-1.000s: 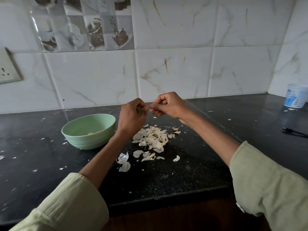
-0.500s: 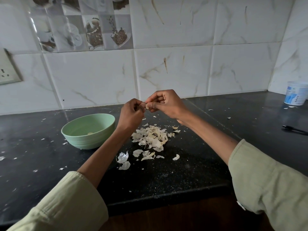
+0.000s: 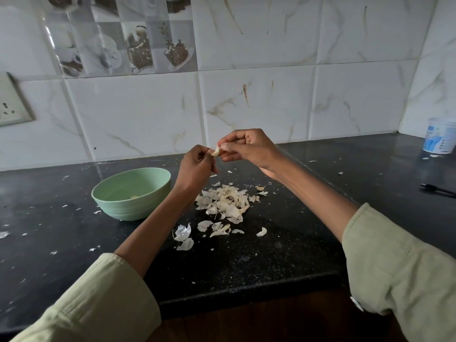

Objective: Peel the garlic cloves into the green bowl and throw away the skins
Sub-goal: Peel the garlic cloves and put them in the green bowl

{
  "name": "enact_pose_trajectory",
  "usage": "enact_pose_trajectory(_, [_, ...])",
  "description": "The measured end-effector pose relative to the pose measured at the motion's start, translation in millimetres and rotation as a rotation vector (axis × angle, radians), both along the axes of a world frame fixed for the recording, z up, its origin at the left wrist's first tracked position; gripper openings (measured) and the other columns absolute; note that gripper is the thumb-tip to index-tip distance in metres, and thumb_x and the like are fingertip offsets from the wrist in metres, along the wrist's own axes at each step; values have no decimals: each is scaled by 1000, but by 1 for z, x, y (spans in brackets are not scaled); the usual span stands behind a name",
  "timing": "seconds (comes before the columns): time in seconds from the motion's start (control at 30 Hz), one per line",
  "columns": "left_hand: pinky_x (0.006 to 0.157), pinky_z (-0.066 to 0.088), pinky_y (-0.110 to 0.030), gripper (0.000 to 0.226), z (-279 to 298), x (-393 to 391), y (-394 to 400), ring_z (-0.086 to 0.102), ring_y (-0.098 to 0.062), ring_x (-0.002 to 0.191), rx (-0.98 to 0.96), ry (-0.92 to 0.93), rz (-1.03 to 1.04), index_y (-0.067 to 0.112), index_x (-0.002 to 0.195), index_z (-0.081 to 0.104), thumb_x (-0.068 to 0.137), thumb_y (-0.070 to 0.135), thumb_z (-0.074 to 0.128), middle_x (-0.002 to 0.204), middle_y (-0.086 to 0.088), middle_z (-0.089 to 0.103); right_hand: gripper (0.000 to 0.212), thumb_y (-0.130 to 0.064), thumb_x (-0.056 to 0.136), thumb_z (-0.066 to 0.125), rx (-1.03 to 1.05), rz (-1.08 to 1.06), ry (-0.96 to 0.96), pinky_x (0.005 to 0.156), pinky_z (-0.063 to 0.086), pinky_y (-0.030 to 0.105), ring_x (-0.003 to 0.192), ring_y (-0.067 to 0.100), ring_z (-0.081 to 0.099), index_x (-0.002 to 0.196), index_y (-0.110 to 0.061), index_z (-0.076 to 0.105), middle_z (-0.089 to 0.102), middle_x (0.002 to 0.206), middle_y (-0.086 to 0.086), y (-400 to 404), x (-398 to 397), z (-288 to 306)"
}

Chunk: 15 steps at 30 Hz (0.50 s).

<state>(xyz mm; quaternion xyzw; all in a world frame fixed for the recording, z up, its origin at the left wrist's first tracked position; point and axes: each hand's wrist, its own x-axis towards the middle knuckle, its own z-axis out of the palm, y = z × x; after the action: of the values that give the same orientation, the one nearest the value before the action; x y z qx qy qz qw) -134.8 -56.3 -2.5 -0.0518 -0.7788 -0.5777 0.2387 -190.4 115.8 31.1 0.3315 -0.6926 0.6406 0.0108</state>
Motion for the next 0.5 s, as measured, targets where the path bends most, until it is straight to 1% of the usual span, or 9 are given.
enact_pose_trajectory(0.03, [66,47,-32,16,-1,0,0,61,-17,71,-38,18,19,10,103,63,108,16,49,75,-3,69,22,-5,92,75,2,0,-16,86,63,35,88,28,76,111,7,73,77,100,22,1,0,1])
enact_pose_trajectory(0.07, [63,47,-29,14,-1,1,0,61,-12,67,-80,41,38,11,104,63,107,17,50,75,-4,69,24,-8,92,76,12,-8,-20,86,63,36,88,28,76,111,6,73,77,100,22,1,-1,1])
enact_pose_trajectory(0.13, [55,43,-18,13,0,3,1,58,-1,58,-155,91,71,10,104,62,106,18,51,78,-8,70,23,-9,89,79,48,-47,12,87,63,37,89,30,77,108,4,74,77,98,21,1,-3,-1])
enact_pose_trajectory(0.17, [53,42,-15,13,0,3,2,58,1,56,-175,108,84,10,104,61,106,18,52,80,-9,70,22,-8,88,80,59,-62,30,88,63,38,91,31,77,106,4,75,77,98,22,1,-4,-2])
enact_pose_trajectory(0.23, [53,45,-14,12,1,3,2,62,0,60,-178,121,93,10,104,61,106,18,53,84,-7,69,18,-5,86,81,60,-85,61,86,63,37,89,27,75,102,3,76,76,99,24,1,-6,-4])
enact_pose_trajectory(0.33, [59,51,-24,14,-1,0,0,66,-8,66,-154,111,74,11,104,62,107,19,51,88,-5,69,15,-8,86,83,67,-123,119,81,62,30,84,20,70,99,-1,79,75,99,21,3,-7,-3])
enact_pose_trajectory(0.4, [60,50,-28,27,-2,0,-1,66,-14,67,-98,86,31,9,106,62,112,27,44,89,-7,70,16,-8,86,83,52,-124,115,79,62,30,83,21,71,100,-1,79,76,98,21,4,-8,-2])
enact_pose_trajectory(0.47, [58,48,-21,48,-1,1,0,65,-16,66,-40,52,-27,5,107,66,114,41,36,90,-10,72,17,-6,85,83,29,-121,103,80,63,32,85,25,74,100,1,78,76,97,21,5,-8,-3])
enact_pose_trajectory(0.5, [57,47,-18,53,-1,1,1,65,-16,66,-46,38,-48,4,106,68,113,46,36,91,-10,73,17,-5,84,83,25,-123,102,80,63,33,87,28,75,99,2,78,76,97,21,5,-8,-3])
